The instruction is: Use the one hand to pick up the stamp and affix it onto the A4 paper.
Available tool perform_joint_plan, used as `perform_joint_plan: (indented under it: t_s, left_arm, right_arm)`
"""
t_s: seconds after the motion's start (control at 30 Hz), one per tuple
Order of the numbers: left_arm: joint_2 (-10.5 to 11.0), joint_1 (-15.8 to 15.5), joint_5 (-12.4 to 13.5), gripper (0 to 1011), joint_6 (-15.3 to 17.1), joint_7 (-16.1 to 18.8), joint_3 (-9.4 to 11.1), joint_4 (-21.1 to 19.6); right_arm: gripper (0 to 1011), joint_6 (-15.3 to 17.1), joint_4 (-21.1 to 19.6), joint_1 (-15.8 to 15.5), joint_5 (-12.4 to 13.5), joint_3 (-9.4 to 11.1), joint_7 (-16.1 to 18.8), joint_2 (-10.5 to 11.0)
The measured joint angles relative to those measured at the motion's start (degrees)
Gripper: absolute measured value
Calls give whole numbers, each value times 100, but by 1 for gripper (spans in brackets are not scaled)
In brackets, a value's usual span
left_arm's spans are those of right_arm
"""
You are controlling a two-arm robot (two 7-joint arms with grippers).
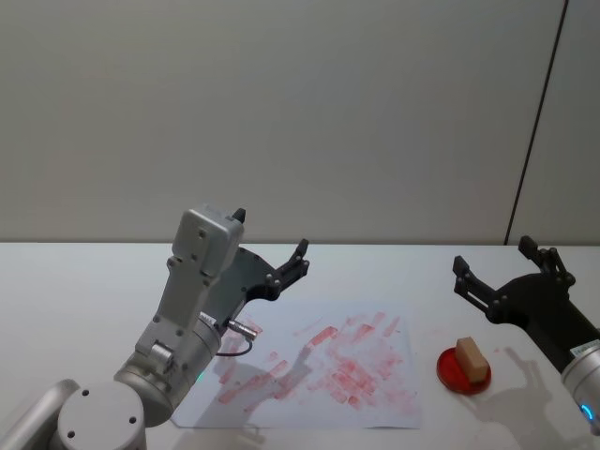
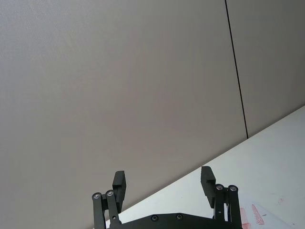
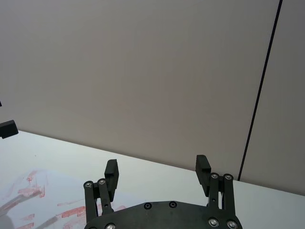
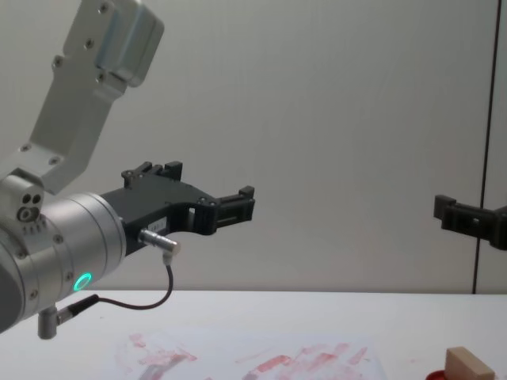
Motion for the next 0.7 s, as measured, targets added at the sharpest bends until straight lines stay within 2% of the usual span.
perform_joint_plan:
  t_s: [0.7]
  left_arm:
    - [0, 0, 0, 1002, 0, 0, 0, 0]
  right_arm:
    - [1001, 0, 0, 0, 0, 0, 0, 0]
